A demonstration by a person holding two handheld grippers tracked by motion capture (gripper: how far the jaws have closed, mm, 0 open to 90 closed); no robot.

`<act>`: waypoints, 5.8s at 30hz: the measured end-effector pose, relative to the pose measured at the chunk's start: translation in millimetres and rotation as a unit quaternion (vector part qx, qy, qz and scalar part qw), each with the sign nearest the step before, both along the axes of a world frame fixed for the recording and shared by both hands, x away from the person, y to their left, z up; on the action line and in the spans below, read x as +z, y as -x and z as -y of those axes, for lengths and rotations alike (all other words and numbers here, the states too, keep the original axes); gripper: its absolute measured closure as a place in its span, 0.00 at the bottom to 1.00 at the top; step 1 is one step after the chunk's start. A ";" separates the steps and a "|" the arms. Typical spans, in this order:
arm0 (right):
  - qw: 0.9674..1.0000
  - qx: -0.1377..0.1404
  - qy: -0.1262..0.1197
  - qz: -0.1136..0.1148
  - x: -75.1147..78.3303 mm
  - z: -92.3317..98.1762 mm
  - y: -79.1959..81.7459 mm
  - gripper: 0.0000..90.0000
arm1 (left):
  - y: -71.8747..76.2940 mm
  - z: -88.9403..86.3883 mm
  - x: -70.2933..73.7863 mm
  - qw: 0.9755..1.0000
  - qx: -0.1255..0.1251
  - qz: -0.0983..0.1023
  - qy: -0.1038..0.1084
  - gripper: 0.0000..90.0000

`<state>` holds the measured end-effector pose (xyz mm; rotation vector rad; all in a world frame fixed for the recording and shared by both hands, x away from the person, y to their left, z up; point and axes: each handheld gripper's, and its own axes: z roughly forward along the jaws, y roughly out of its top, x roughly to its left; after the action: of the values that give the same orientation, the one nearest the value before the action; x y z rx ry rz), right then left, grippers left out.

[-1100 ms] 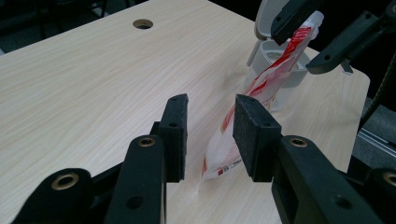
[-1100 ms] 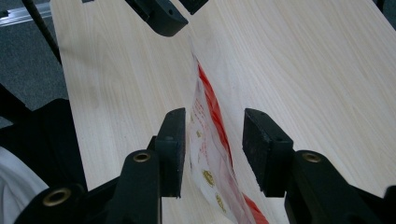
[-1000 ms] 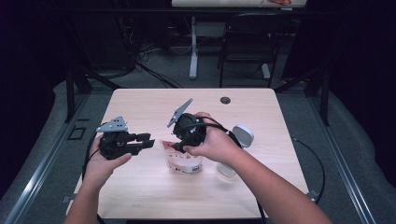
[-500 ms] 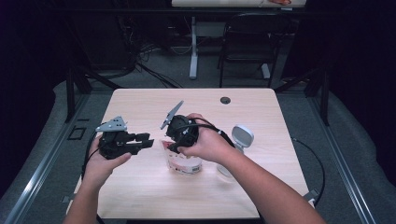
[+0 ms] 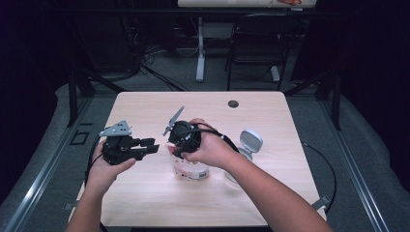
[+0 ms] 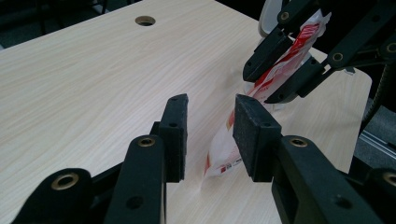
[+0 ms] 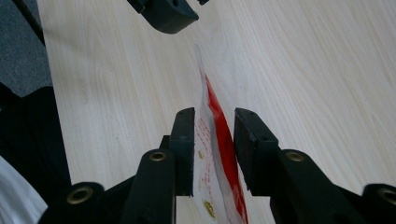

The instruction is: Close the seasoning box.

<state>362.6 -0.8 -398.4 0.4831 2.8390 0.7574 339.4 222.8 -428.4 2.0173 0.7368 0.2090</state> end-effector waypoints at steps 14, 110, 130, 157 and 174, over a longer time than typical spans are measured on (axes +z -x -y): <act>1.000 0.004 0.012 -0.002 -3.1 -1.5 -3.9 0.90 | -1.0 0.5 -2.0 1.000 0.001 -0.001 -0.003 0.73; 0.997 0.057 -0.050 0.034 52.4 38.2 16.8 1.00 | -7.5 41.0 -44.7 0.994 -0.109 -0.028 0.013 0.47; 0.996 0.057 -0.055 0.040 59.3 41.7 16.4 1.00 | -7.3 57.4 -60.0 0.991 -0.128 -0.026 -0.014 0.44; 0.995 0.058 -0.059 0.052 69.7 49.2 19.0 1.00 | -9.6 67.0 -72.5 0.990 -0.136 -0.027 0.022 0.46; 0.994 0.065 -0.066 0.058 74.1 47.7 21.9 1.00 | -9.0 68.1 -73.5 0.990 -0.139 -0.016 -0.003 0.61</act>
<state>340.6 -48.5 -324.4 0.2638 2.7454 0.9690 348.4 154.7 -502.0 2.1068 0.4676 0.0156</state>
